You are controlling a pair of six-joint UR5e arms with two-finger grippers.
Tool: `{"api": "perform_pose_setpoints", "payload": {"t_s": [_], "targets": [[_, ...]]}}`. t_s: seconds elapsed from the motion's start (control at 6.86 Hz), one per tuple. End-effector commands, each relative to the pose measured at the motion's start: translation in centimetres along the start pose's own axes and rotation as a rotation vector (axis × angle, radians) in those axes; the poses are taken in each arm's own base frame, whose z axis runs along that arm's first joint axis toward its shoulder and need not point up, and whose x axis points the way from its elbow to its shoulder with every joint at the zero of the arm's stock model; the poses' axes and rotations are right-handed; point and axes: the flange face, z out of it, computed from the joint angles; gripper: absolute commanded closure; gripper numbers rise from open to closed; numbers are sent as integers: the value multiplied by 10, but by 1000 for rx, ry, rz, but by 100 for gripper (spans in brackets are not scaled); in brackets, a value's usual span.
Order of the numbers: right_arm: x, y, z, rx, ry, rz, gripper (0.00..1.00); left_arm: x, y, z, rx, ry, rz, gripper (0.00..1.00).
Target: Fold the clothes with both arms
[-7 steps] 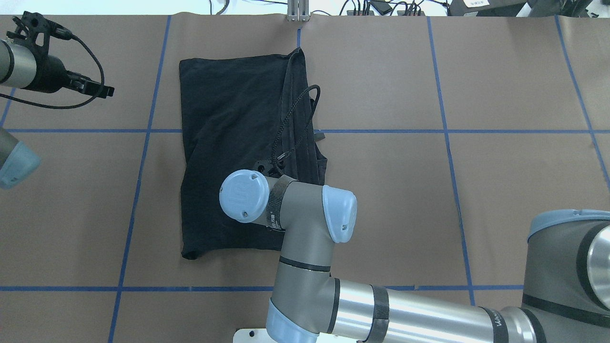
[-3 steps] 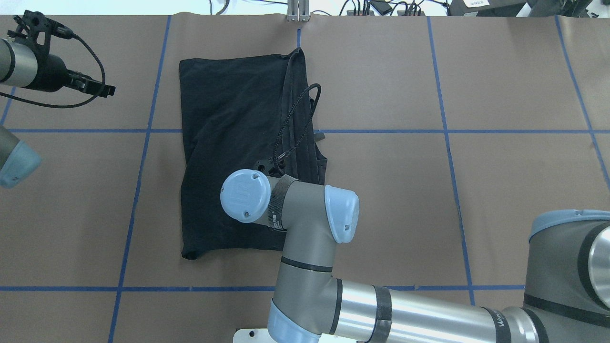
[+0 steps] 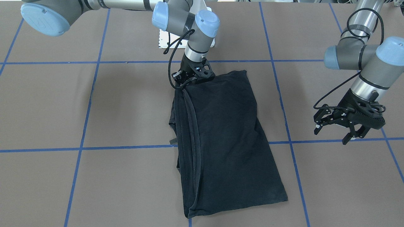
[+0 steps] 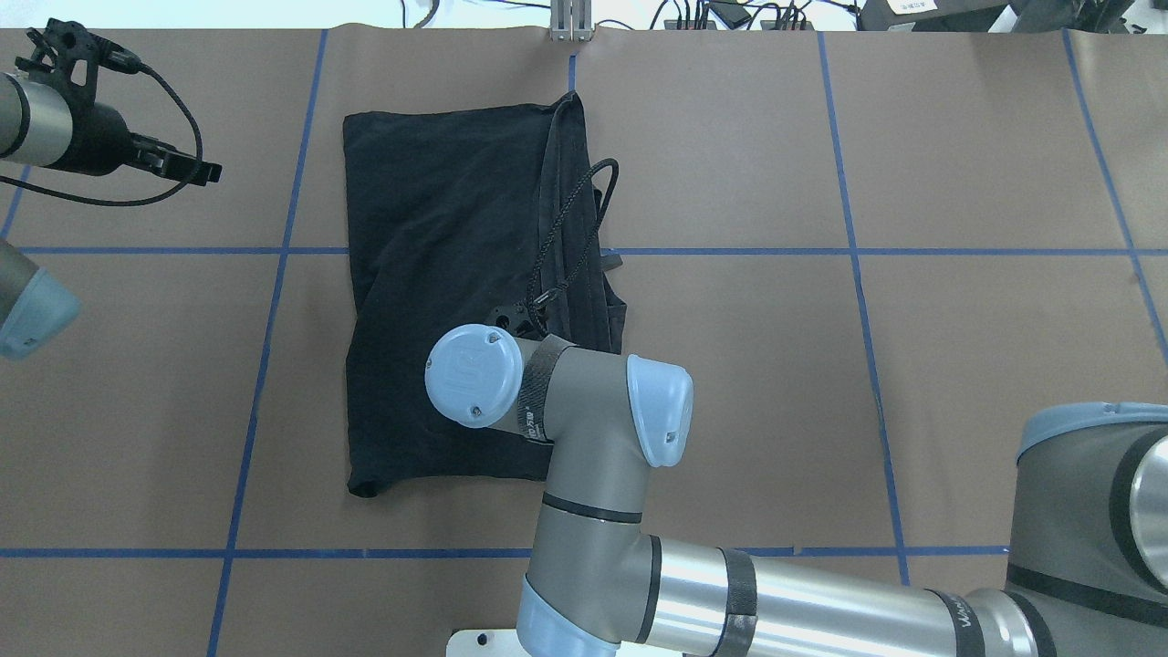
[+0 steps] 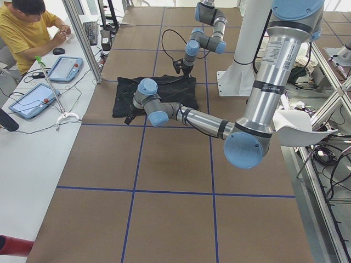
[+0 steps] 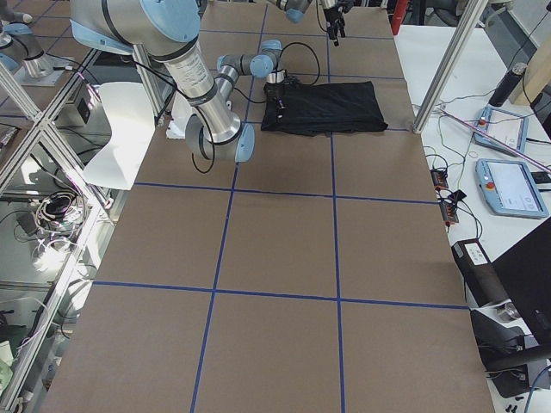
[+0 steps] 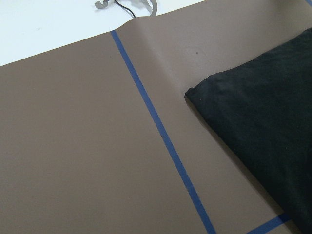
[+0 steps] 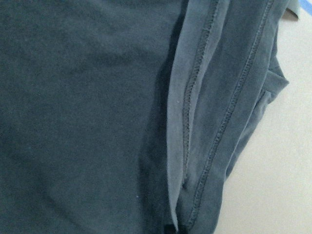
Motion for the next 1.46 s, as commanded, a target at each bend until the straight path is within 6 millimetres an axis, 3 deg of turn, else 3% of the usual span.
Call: {"api": "perform_pose_setpoints", "payload": {"t_s": [0.0,0.29,0.58,0.73,0.87,1.02,1.31], "targets": [[11,8,-2,16,-6,1,100,0,0,0,0,0,0,0],[70,60,7,40,-26,-3,100,0,0,0,0,0,0,0],[67,73,12,39,-36,1,100,1,0,0,1,2,-9,0],[51,86,15,46,-64,21,58,0,0,0,2,1,-9,0],[42,96,25,78,-72,57,6,1,0,0,1,2,-9,0],[44,95,27,102,-74,60,1,0,0,0,2,1,-9,0],[82,60,14,137,-69,111,1,4,-3,-3,6,6,-8,0]]}}
